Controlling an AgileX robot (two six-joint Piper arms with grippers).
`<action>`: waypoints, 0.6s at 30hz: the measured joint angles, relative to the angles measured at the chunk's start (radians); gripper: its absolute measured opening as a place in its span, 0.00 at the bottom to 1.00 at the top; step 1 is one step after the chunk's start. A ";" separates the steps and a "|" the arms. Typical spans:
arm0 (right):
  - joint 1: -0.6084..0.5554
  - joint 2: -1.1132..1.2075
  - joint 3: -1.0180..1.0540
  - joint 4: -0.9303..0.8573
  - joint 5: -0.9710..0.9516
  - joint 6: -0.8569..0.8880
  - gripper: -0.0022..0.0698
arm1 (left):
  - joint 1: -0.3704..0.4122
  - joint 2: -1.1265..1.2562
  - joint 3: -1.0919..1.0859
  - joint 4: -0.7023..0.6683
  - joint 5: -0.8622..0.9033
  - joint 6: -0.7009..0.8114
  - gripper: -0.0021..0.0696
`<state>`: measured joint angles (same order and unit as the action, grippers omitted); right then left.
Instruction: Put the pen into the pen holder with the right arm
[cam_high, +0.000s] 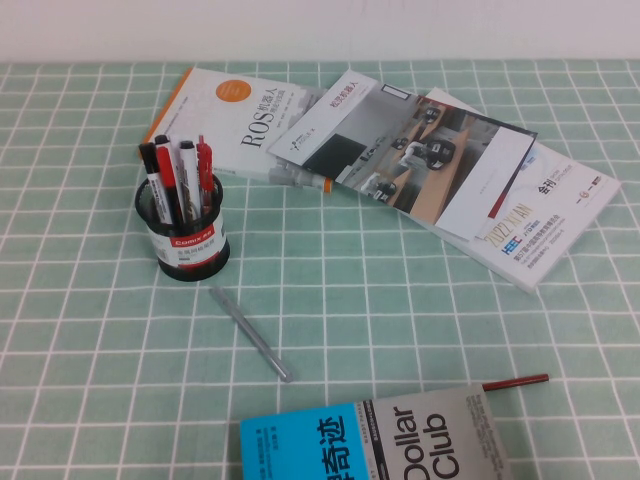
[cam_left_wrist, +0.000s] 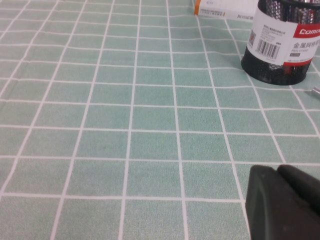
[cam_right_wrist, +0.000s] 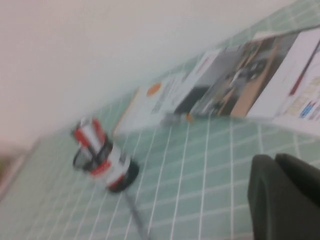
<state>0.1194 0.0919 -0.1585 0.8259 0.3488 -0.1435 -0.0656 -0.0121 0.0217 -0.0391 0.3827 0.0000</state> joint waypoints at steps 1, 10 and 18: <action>0.000 0.051 -0.051 -0.017 0.044 -0.002 0.00 | 0.000 0.000 0.000 0.000 0.000 0.000 0.02; 0.000 0.641 -0.507 -0.252 0.503 -0.014 0.00 | 0.000 0.000 0.000 0.000 0.000 0.000 0.02; 0.150 1.069 -0.759 -0.369 0.560 0.020 0.00 | 0.000 0.000 0.000 0.000 0.000 0.000 0.02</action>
<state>0.2691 1.1607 -0.9180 0.4571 0.9092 -0.1230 -0.0656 -0.0121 0.0217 -0.0391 0.3827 0.0000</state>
